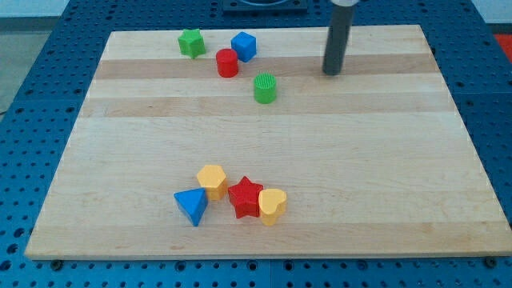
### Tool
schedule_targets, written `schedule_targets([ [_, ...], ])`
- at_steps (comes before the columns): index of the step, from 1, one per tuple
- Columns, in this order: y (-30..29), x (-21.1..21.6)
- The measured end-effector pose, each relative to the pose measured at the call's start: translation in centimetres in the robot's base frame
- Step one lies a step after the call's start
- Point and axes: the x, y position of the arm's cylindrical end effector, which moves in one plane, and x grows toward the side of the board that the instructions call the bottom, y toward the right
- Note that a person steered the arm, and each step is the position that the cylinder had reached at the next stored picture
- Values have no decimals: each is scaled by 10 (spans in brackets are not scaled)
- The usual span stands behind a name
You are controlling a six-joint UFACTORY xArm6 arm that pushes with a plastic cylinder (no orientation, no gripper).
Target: Slide the yellow hexagon to the top center
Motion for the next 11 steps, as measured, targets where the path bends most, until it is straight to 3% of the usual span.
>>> schedule_targets([
  [2, -26, 75],
  [3, -25, 84],
  [5, 17, 63],
  [7, 18, 55],
  [8, 16, 26],
  [11, -69, 20],
])
